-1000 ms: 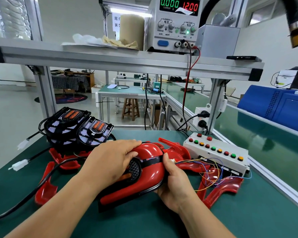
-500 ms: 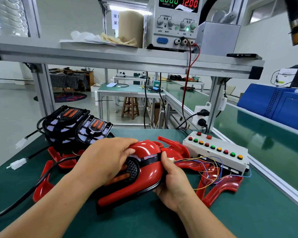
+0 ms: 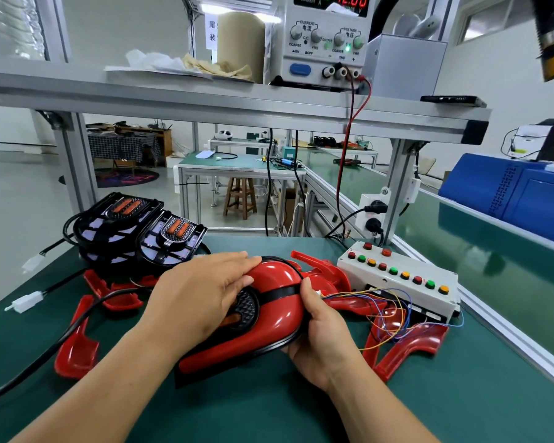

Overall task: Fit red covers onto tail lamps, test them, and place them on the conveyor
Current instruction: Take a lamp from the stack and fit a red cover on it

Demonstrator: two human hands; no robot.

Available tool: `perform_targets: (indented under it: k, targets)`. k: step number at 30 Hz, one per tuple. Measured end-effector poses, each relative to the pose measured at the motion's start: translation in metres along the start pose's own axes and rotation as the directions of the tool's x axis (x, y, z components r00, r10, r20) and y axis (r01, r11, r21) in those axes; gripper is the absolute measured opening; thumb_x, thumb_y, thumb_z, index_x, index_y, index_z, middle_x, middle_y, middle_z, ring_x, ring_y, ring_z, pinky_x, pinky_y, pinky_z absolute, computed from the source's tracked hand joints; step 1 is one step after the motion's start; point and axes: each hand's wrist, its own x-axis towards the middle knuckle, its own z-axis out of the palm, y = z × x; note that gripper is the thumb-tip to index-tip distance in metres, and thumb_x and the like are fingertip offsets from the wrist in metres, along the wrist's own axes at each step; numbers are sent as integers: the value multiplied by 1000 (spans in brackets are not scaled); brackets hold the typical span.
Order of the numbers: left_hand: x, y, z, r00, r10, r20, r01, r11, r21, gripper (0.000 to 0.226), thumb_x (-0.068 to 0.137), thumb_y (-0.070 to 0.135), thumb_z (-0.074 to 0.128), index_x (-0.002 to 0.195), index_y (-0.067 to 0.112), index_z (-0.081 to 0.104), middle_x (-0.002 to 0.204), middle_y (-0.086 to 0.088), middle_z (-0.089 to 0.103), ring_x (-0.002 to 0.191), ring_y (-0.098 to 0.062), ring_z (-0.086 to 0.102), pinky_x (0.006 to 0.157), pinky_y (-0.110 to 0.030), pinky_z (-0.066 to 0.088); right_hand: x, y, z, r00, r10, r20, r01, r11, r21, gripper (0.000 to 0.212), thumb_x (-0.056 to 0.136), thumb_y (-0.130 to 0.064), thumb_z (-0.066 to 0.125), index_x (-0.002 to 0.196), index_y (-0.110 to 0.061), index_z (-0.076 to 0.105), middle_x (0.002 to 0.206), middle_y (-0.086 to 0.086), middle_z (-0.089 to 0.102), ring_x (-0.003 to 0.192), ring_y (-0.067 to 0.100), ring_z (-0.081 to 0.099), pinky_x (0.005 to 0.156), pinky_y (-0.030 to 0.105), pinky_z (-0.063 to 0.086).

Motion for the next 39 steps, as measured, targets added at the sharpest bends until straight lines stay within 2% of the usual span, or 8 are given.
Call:
perform_targets:
  k: [7,11,16,21,25,30,35,39]
  targets:
    - [-1,-15,-9,997,21,70,-21,1000,1,37,95,44,51,130,55,53,119,29,60,114,1,54,86,-31,51,4,3,-1,1000,-10,-29,8,998,-66,63,80,-53,53,123,-8,62,111,18,71,94,30,71,73,41,60]
    - [-3,-10,-6,996,80,46,-78,997,-28,36,94,41,54,129,49,57,109,22,60,103,-6,56,79,-30,51,2,4,-1,998,-58,-2,57,989,-139,64,80,-61,56,122,-13,64,116,18,69,106,35,66,93,51,53]
    - [-8,-4,-5,978,208,-19,-208,978,-3,36,90,44,54,123,37,67,103,12,68,92,-14,63,71,-36,57,-4,3,1,984,-177,28,179,979,-98,43,90,-40,64,120,-10,66,118,24,66,112,43,62,102,60,44]
    - [-12,-22,-2,998,25,58,-15,985,-173,52,86,68,38,136,55,34,110,29,56,107,13,47,92,-6,34,-6,0,5,974,-227,-1,225,966,-130,47,88,-39,68,120,-6,65,118,27,65,112,45,61,101,59,45]
    - [-19,-35,-3,980,-163,111,197,847,-494,42,83,58,54,124,61,44,113,30,61,112,25,45,90,-1,34,-6,-2,4,972,-225,-62,216,967,-135,48,86,-41,65,118,-5,66,114,26,67,109,45,63,98,59,47]
    - [-22,-29,1,981,-154,115,192,785,-588,33,76,46,63,109,48,63,108,41,62,103,15,59,79,3,40,-7,-5,3,971,-224,-88,209,966,-152,47,84,-41,67,114,-5,67,110,25,69,104,44,65,92,55,52]
    - [-21,-27,4,973,-199,114,222,698,-681,32,75,38,66,107,37,70,105,23,72,99,1,68,81,-6,48,-9,-6,4,971,-218,-96,201,966,-159,45,86,-37,64,115,-3,66,109,25,69,105,46,64,93,57,52]
    - [-21,-29,4,964,-205,168,262,640,-722,34,75,37,68,109,34,73,106,12,75,100,-9,70,87,-22,52,-10,-6,5,972,-214,-99,198,969,-148,44,87,-33,65,119,-3,64,111,25,68,107,47,62,96,60,48]
